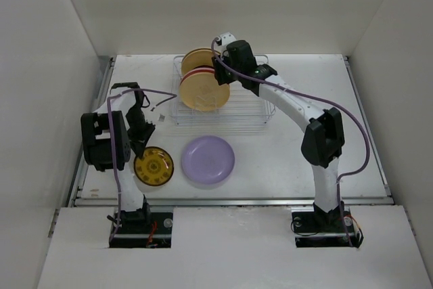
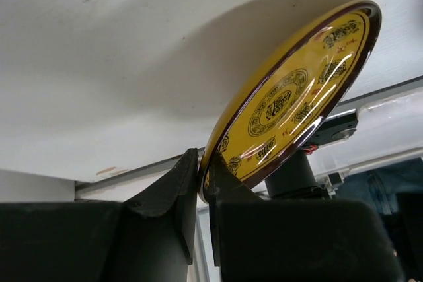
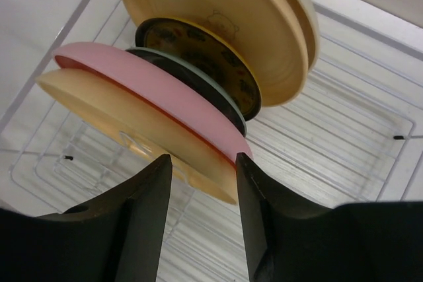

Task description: Unload the plates from the dish rack

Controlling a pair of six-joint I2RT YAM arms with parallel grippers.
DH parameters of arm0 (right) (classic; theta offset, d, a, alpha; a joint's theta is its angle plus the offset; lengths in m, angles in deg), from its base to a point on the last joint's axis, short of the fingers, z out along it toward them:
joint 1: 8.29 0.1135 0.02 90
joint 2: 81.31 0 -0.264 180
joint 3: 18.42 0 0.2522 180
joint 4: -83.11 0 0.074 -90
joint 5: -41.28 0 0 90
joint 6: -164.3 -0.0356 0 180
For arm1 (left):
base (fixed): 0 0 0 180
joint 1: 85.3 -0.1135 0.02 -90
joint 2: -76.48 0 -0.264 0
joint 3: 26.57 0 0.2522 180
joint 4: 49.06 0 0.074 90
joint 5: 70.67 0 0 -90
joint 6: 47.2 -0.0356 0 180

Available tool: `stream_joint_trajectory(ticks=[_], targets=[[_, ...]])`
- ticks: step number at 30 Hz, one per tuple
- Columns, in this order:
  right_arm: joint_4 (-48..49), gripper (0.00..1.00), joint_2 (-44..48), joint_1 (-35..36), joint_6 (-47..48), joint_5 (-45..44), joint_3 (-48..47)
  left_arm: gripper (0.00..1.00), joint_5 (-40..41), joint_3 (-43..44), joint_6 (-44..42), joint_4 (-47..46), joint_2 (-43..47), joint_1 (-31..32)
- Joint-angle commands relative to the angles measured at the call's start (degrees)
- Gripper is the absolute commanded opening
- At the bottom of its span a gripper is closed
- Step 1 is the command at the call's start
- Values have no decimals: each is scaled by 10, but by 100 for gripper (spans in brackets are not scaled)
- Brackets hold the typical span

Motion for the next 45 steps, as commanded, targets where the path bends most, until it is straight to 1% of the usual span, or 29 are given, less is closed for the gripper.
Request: stream_joint_trajectory(ticks=[1, 5, 6, 7, 8, 9, 11, 13, 15, 17, 18, 19, 20, 21, 23, 25, 26, 27, 28, 30, 31, 35, 37, 38, 39, 40, 42, 43, 45], targets=[[36, 49, -12, 9, 23, 19, -24, 0, -8, 6, 5, -29, -18, -16], [47, 48, -17, 9, 23, 19, -14, 1, -8, 19, 25, -51, -23, -27], [47, 48, -17, 9, 23, 19, -14, 5, -8, 19, 34, -56, -23, -27], [47, 46, -17, 14, 23, 19, -14, 13, -8, 26, 34, -56, -23, -27], [47, 46, -17, 14, 23, 19, -9, 24, -8, 34, 34, -56, -23, -27], [52, 46, -17, 14, 23, 19, -9, 48, -8, 34, 34, -56, -23, -27], [52, 46, -17, 14, 28, 19, -9, 63, -8, 56, 41, -56, -23, -27], [52, 46, -24, 14, 28, 25, -14, 63, -8, 80, 48, -50, -18, -27], [40, 46, -35, 14, 34, 25, -19, 63, -8, 130, 55, -45, -12, -27], [35, 45, -35, 19, 40, 18, -19, 63, -41, 169, 62, -45, -4, -27], [35, 45, -35, 19, 40, 12, -19, 63, -55, 217, 69, -45, -4, -27], [40, 43, -35, 19, 40, 12, -11, 63, -82, 246, 74, -38, -9, -27], [35, 43, -35, 25, 46, -1, -11, 63, -108, 307, 84, -26, -25, -27], [35, 43, -35, 25, 46, -8, -11, 63, -108, 339, 84, -18, -38, -20], [29, 43, -23, 25, 46, -14, 0, 63, -144, 397, 105, -6, -66, -14], [38, 45, -3, 30, 51, -38, 27, 64, -152, 461, 125, -1, -107, -6], [46, 47, 2, 30, 51, -43, 34, 64, -166, 477, 135, -1, -120, 2], [46, 47, 2, 30, 51, -52, 40, 66, -175, 492, 148, -1, -147, 2], [46, 47, 9, 35, 57, -52, 45, 66, -183, 517, 154, 5, -159, 9], [46, 47, 9, 35, 63, -69, 45, 66, -203, 538, 161, 5, -182, 16], [46, 47, 9, 40, 63, -84, 45, 67, -210, 545, 168, 5, -200, 23], [58, 44, 2, 40, 70, -79, 40, 67, -241, 550, 182, -2, -220, 38], [58, 35, -10, 40, 76, -79, 30, 69, -270, 545, 197, -19, -226, 44], [58, 31, -16, 40, 76, -93, 25, 69, -277, 539, 197, -24, -226, 44], [58, 26, -21, 40, 76, -93, 17, 69, -277, 534, 202, -30, -231, 44], [58, 19, -27, 40, 76, -93, 17, 69, -271, 534, 207, -35, -231, 44], [58, 12, -27, 40, 76, -93, 17, 62, -271, 528, 207, -35, -237, 44], [58, 7, -27, 40, 76, -93, 17, 48, -271, 528, 207, -35, -237, 44], [58, 2, -20, 40, 81, -112, 23, 26, -271, 514, 207, -35, -243, 44]])
